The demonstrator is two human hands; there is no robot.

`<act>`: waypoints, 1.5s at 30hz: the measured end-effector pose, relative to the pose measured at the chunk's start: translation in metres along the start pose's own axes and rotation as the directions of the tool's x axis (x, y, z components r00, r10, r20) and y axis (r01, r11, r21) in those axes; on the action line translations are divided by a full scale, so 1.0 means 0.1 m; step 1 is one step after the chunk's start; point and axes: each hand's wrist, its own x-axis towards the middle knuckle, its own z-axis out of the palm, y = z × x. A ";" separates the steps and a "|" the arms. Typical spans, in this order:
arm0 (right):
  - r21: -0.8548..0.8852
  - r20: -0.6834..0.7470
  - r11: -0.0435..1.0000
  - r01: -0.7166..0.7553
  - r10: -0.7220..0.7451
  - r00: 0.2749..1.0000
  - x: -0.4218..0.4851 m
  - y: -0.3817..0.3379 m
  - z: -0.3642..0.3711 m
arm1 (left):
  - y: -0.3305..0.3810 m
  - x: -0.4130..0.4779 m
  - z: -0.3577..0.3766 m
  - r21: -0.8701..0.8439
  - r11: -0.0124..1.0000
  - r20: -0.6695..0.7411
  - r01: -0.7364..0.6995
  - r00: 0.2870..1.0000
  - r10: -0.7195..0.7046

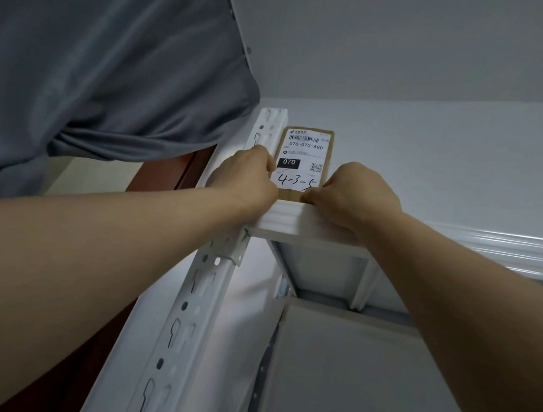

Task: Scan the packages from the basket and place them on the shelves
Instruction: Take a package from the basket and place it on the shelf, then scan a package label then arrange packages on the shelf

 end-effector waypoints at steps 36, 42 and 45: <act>-0.484 -0.019 0.707 -0.516 0.581 0.814 -4.92 4.53 -3.90 | 4.97 -4.83 1.08 -0.740 0.651 0.395 -0.170 0.672 0.626; -0.607 0.106 0.396 -0.689 0.900 0.423 -6.77 5.31 -4.50 | 5.66 -6.69 1.59 -0.752 0.654 0.602 -0.082 0.320 0.732; -0.669 0.097 0.179 -0.721 0.983 0.154 -7.55 5.66 -4.78 | 5.90 -7.61 1.81 -0.740 0.670 0.670 0.055 0.133 0.730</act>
